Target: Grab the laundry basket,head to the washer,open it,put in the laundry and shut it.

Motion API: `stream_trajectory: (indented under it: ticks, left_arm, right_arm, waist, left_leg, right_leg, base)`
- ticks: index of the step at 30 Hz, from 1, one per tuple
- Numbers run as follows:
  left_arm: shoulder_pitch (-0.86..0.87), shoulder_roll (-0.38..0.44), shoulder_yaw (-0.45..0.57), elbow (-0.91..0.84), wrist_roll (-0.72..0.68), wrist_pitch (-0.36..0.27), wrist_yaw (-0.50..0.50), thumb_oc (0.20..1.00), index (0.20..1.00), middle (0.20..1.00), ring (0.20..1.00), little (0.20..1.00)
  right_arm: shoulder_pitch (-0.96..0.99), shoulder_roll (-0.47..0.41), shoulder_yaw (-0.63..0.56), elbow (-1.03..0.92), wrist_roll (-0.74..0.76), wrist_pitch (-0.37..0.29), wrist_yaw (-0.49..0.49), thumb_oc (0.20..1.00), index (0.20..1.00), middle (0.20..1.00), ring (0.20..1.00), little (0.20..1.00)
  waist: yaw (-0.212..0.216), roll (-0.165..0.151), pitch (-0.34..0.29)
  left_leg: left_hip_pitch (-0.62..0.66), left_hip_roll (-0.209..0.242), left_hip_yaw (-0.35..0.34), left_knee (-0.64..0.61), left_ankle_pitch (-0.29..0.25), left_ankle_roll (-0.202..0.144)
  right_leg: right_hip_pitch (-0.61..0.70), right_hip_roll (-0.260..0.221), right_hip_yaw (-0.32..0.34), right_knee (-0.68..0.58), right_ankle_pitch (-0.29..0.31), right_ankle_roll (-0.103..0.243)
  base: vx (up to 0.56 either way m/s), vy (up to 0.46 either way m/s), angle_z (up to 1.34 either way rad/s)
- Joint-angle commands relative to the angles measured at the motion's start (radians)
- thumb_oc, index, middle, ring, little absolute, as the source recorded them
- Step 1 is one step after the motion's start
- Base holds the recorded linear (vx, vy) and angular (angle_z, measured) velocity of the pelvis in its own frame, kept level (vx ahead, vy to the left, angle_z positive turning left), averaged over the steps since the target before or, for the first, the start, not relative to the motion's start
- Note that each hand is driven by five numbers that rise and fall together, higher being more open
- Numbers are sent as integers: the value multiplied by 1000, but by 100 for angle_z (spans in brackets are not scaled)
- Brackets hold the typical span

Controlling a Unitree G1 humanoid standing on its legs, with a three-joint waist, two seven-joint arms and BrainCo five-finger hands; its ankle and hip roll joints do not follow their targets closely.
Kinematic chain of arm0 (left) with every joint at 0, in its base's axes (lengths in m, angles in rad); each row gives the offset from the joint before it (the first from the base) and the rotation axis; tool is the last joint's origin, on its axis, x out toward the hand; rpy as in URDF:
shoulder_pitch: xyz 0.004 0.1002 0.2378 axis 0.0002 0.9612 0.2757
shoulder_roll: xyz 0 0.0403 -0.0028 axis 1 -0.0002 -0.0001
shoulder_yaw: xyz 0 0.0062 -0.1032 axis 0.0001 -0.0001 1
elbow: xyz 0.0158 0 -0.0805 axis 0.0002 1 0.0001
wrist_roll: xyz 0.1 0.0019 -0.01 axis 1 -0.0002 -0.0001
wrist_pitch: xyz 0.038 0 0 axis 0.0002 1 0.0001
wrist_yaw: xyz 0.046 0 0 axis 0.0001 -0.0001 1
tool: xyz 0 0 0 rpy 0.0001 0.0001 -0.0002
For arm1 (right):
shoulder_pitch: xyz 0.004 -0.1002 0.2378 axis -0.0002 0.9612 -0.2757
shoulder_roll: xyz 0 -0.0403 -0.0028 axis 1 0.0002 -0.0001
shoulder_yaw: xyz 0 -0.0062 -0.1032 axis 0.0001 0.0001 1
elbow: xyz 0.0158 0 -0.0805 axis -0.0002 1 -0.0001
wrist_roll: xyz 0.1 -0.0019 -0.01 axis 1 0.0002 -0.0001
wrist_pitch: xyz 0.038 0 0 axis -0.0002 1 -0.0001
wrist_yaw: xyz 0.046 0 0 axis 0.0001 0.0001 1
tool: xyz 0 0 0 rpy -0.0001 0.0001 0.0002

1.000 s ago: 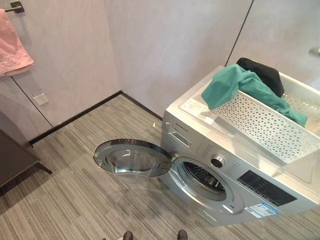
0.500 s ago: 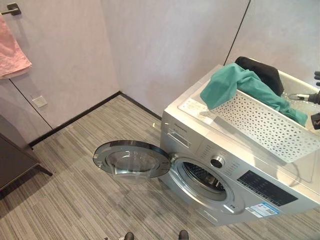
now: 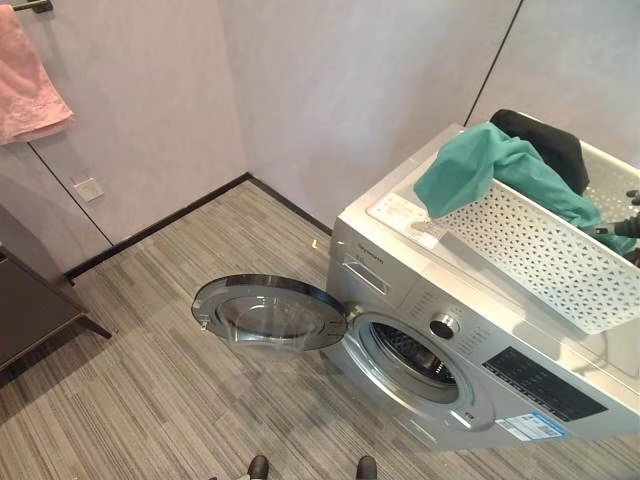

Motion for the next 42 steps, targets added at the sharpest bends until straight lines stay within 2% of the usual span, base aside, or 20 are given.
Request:
stream_trajectory:
  ticks: [1, 7, 13, 17, 18, 19, 22, 23, 25, 32, 35, 42]
  left_arm:
    - [-28, 51, -33, 12, -8, -4, -3, 1000, 1000, 1000, 1000, 1000]
    - [-41, 61, -56, -17, -16, -10, -8, 1000, 1000, 1000, 1000, 1000]
    - [-56, 69, -80, -41, -7, -6, -20, 1000, 1000, 1000, 1000, 1000]
    - [-50, 66, -99, -53, 6, -1, -35, 1000, 1000, 1000, 1000, 1000]
    - [-53, 66, -105, -49, 18, 4, -37, 1000, 1000, 1000, 1000, 1000]
    - [-57, 69, -105, -46, 21, 6, -37, 1000, 1000, 1000, 1000, 1000]
    - [-63, 73, -104, -43, 31, 8, -31, 1000, 1000, 1000, 1000, 1000]
    - [-68, 74, -104, -40, 32, 9, -28, 1000, 1000, 1000, 1000, 1000]
    - [-76, 74, -107, -37, 33, 8, -22, 1000, 1000, 1000, 1000, 1000]
    - [-85, 63, -117, -25, 47, 7, -5, 1000, 1000, 1000, 1000, 1000]
    - [-89, 65, -110, -13, 48, 0, 3, 1000, 1000, 1000, 1000, 1000]
    - [-84, 73, -84, 14, 48, -8, 15, 1000, 1000, 1000, 1000, 1000]
  right_arm:
    - [-157, 9, 48, 57, -39, -15, -7, 1000, 1000, 1000, 1000, 1000]
    - [-230, 16, 150, 120, -114, -13, 23, 1000, 1000, 1000, 1000, 1000]
    - [-194, -66, 205, 174, -217, -4, 65, 1000, 1000, 1000, 1000, 1000]
    - [-147, -113, 191, 219, -283, 8, 68, 1000, 1000, 1000, 1000, 1000]
    - [-123, -124, 162, 236, -295, 13, 57, 875, 875, 875, 875, 875]
    - [-107, -129, 139, 241, -295, 18, 48, 711, 711, 711, 711, 711]
    - [-107, -131, 114, 245, -283, 22, 40, 511, 511, 511, 511, 511]
    - [-118, -131, 109, 246, -270, 26, 34, 294, 294, 294, 294, 294]
    - [-141, -123, 98, 241, -248, 27, 19, 200, 200, 200, 200, 200]
    - [-242, -116, 95, 209, -153, 14, -31, 200, 200, 200, 200, 200]
    - [-321, -133, 67, 148, -1, -10, -72, 200, 200, 200, 200, 200]
    - [-489, -156, 89, 35, 190, -63, -148, 200, 200, 200, 200, 200]
  waist:
    - [30, -92, 31]
    - [58, -98, 58]
    - [75, -105, 83]
    - [77, -103, 88]
    - [78, -101, 90]
    - [79, -99, 91]
    - [77, -94, 91]
    - [75, -93, 92]
    - [74, -91, 90]
    - [59, -90, 72]
    - [45, -96, 53]
    - [24, -109, 15]
  left_leg:
    - [99, -16, 75, 4, -84, 48]
    - [61, -14, 56, 5, -68, 44]
    - [19, -10, 33, 13, -54, 38]
    - [13, -8, 21, 14, -50, 38]
    - [12, -9, 17, 13, -49, 39]
    - [11, -9, 16, 11, -50, 39]
    - [10, -10, 14, 10, -49, 40]
    - [10, -10, 16, 9, -51, 40]
    - [11, -12, 19, 8, -53, 41]
    - [38, -15, 35, 7, -67, 44]
    - [58, -16, 45, 6, -78, 46]
    - [92, -17, 60, 7, -97, 46]
  right_leg:
    - [-4, -41, 56, 8, -48, 24]
    - [-24, -38, 38, 8, -51, 22]
    - [-46, -36, 19, 8, -52, 18]
    - [-43, -35, 8, 8, -57, 16]
    - [-43, -35, 7, 8, -58, 17]
    - [-44, -35, 5, 8, -58, 17]
    - [-48, -37, 5, 8, -58, 18]
    - [-49, -37, 8, 8, -58, 18]
    - [-51, -37, 12, 8, -57, 18]
    - [-31, -39, 23, 8, -59, 19]
    - [-16, -40, 27, 8, -60, 22]
    - [7, -42, 35, 13, -62, 26]
  base:
    - [7, -31, 4]
    - [-8, -28, 13]
    - [-2, -29, 13]
    - [16, -19, 22]
    - [19, -16, 3]
    - [18, -11, 3]
    - [4, -1, 1]
    - [0, 0, 0]
    - [0, 0, 0]
    - [11, 20, -1]
    - [3, 14, -1]
    - [3, 8, -1]
